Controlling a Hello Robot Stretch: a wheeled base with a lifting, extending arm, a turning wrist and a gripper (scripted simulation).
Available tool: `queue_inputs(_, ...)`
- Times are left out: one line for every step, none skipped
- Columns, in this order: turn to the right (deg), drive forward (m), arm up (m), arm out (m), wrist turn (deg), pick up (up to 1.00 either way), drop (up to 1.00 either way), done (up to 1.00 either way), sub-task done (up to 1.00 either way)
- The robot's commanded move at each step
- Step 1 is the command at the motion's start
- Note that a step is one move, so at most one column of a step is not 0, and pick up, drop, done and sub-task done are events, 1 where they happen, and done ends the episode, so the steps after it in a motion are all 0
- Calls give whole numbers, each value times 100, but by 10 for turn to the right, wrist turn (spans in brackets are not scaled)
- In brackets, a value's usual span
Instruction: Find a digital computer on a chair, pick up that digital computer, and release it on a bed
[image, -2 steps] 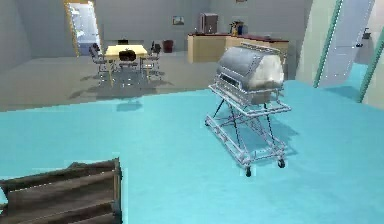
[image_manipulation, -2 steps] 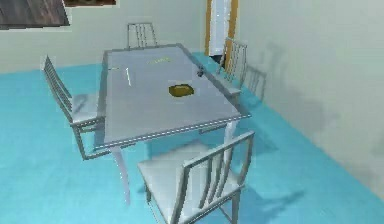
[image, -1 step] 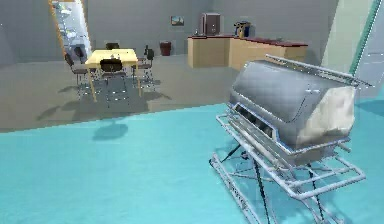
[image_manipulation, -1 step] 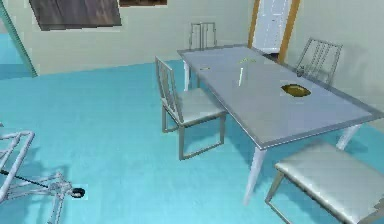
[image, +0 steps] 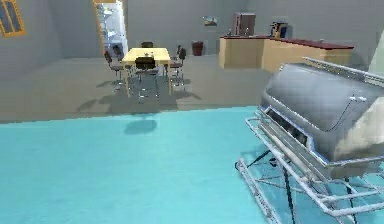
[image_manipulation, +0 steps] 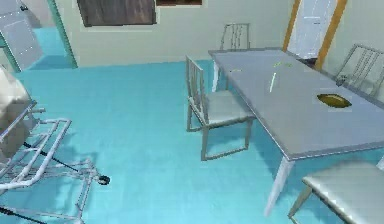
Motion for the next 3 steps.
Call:
queue_inputs(0,100,0,0,0,0,0,0,0)
queue_inputs(-30,0,0,0,0,0,0,0,0)
queue_inputs(0,85,0,0,0,0,0,0,0)
